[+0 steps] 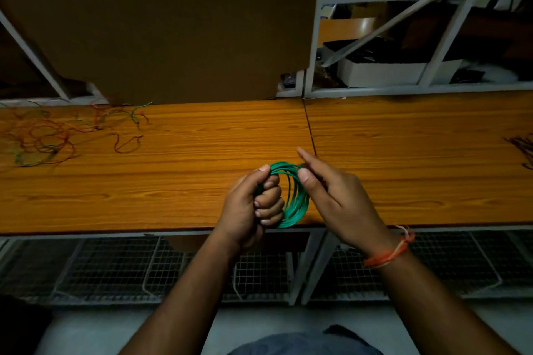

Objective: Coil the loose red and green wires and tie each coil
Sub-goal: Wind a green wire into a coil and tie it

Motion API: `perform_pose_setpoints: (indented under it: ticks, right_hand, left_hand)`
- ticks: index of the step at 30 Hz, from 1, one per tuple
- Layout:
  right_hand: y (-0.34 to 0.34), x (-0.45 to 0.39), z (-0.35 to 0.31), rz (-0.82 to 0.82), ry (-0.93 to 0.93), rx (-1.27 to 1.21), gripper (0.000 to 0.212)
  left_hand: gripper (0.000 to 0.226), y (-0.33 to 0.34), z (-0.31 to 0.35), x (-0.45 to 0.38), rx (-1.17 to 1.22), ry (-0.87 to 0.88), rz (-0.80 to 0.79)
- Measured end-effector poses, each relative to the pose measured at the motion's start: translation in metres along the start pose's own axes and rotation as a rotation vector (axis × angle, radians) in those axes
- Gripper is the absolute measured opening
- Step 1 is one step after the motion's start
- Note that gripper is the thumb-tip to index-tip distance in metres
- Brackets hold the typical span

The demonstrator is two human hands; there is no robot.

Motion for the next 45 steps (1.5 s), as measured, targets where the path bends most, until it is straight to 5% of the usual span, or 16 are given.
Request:
perform_pose_setpoints:
  ticks: [7,14,22,32,40,45]
  right_hand:
    - [-0.004,-0.008,0.054,0.149,0.184,-0.405,0.036]
    - [-0.106,-0.014,0.169,0.339,0.245,-0.152,0.051]
    - [-0.179,-0.003,0.301,0.537,0.506,-0.276,0.043]
    - [-0.247,0.028,0.386,0.390,0.583,0.057,0.034]
    - [-0.353,0.066,0.444,0.676,0.845,0.462,0.025]
    - [-0.364,0.066,0.475,0.579,0.971,0.593,0.034]
  left_hand:
    - [0.029,0.008,-0.018,-0.047,-0.088,-0.049,0.155]
    - [0.024,0.051,-0.078,-0.175,-0.634,0.152,0.380]
    - [0.017,0.099,-0.170,-0.266,-0.786,0.188,0.285]
    - [0.016,0.112,-0.284,-0.346,-0.788,-0.043,0.120]
    - [0.014,0.113,-0.305,-0.365,-0.771,-0.072,0.157]
    - [0.011,0.111,-0.308,-0.364,-0.712,-0.077,0.189]
Point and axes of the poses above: each hand's wrist, its own x-axis away from the middle knuckle, its own y-axis out of the palm, z = x × y, the point moved 9 cm from there along -x, towards the middle knuckle, and after that the axes turned 1 degree about y, right-handed, at the moved point
